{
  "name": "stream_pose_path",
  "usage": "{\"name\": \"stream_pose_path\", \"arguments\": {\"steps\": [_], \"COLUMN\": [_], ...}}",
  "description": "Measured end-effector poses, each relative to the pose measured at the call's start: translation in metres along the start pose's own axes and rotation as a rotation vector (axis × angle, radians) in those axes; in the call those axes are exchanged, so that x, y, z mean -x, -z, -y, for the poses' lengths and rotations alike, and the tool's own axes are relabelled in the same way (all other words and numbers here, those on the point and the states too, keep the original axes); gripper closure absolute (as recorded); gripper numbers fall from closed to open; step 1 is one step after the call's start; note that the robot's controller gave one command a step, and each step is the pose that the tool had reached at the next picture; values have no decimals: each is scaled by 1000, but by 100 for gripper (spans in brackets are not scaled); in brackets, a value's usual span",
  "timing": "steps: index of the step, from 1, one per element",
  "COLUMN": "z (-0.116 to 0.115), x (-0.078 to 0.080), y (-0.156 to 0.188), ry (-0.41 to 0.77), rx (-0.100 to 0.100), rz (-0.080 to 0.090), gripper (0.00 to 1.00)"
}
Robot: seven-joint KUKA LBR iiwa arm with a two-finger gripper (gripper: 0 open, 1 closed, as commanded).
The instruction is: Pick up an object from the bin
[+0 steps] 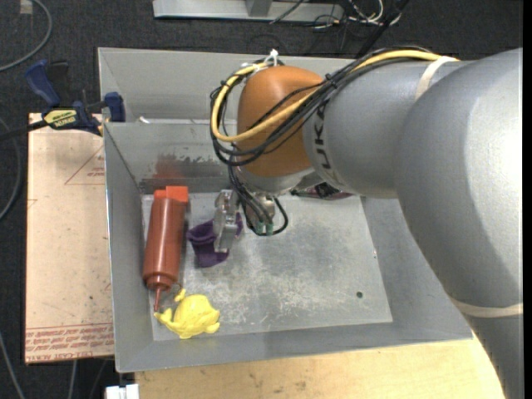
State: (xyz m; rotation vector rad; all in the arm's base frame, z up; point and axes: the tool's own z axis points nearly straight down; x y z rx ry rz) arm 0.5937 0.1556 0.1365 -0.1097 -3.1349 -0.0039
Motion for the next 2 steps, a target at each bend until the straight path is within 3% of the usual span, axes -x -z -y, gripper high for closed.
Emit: {"name": "stream_pose_path", "arguments": {"steps": [1, 2], "z": [-4, -11], "x": [7, 5], "y": [55, 105], "ry": [54, 106], "rx": [2, 1], "rz": [10, 5], "gripper": [100, 100]}}
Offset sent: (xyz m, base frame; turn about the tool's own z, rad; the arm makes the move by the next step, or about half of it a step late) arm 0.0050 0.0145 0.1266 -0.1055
